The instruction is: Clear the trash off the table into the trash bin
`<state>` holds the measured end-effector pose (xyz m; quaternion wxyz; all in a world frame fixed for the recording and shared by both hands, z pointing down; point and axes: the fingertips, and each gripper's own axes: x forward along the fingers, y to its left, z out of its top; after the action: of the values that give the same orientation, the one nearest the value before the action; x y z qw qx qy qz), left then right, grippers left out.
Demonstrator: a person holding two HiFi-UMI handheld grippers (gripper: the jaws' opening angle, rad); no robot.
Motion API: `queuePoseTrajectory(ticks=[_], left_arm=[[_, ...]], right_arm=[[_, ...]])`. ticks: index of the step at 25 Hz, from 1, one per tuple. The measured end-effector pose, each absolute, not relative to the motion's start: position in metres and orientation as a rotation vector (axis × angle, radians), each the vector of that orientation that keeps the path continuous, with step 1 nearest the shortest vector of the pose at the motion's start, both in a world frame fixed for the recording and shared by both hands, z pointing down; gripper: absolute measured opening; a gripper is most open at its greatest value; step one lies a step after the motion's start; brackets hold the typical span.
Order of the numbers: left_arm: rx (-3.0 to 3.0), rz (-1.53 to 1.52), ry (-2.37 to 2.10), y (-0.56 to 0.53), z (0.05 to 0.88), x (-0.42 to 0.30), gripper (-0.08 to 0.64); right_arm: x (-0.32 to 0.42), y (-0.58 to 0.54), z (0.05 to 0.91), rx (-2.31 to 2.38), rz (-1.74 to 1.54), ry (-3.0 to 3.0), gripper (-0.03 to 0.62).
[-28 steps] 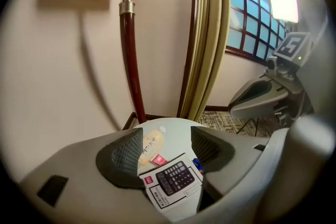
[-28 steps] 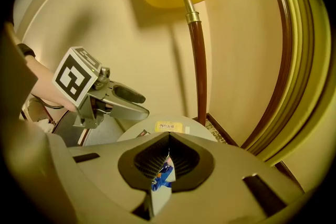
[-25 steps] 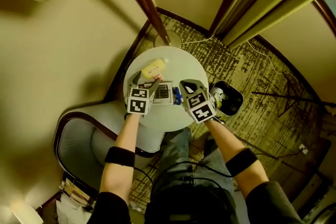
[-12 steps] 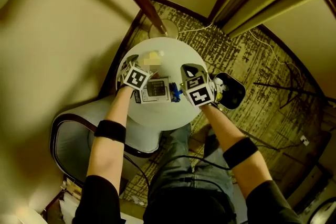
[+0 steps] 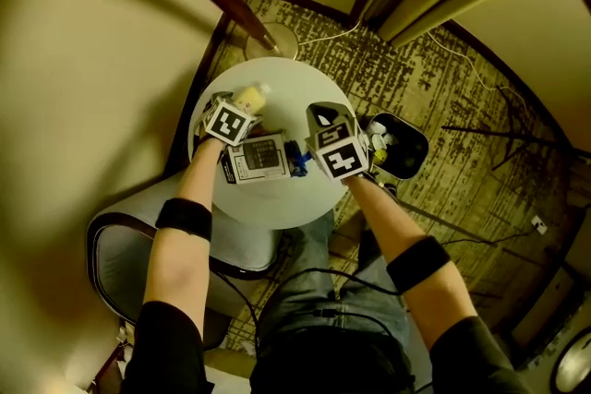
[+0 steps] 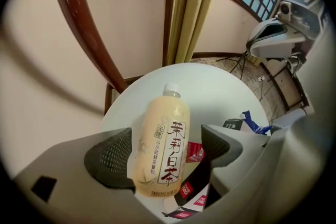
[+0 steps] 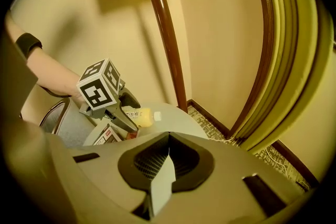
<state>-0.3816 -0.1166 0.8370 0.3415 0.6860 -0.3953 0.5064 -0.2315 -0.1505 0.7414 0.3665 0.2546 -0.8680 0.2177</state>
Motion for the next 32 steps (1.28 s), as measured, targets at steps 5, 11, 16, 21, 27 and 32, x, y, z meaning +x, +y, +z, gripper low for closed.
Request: queuePoseTrajectory(ticks=[5, 11, 16, 21, 27, 32], left_arm=[[1.761, 1.334, -1.072, -0.116, 0.828, -0.390, 0.291], [1.765, 1.218, -1.137, -0.121, 0.813, -0.389, 0.286], [1.739, 1.085, -1.245, -0.128, 0.766, -0.388, 0.285], [1.777, 0.902, -1.351, -0.127, 0.702, -0.368, 0.285], [1.771, 0.665, -1.505, -0.106, 0.617, -0.331, 0.285], [1.772, 0.457, -1.645, -0.087, 0.549, -0.296, 0.285]], right_arm=[[-0.219, -0.154, 0.736, 0.676, 0.571, -2.222, 0.000], [-0.209, -0.151, 0.730, 0.675, 0.568, -2.214, 0.000], [-0.199, -0.149, 0.707, 0.677, 0.571, -2.223, 0.000], [-0.182, -0.144, 0.669, 0.663, 0.552, -2.245, 0.000], [-0.160, -0.135, 0.606, 0.609, 0.517, -2.332, 0.000], [-0.138, -0.129, 0.558, 0.569, 0.462, -2.398, 0.000]])
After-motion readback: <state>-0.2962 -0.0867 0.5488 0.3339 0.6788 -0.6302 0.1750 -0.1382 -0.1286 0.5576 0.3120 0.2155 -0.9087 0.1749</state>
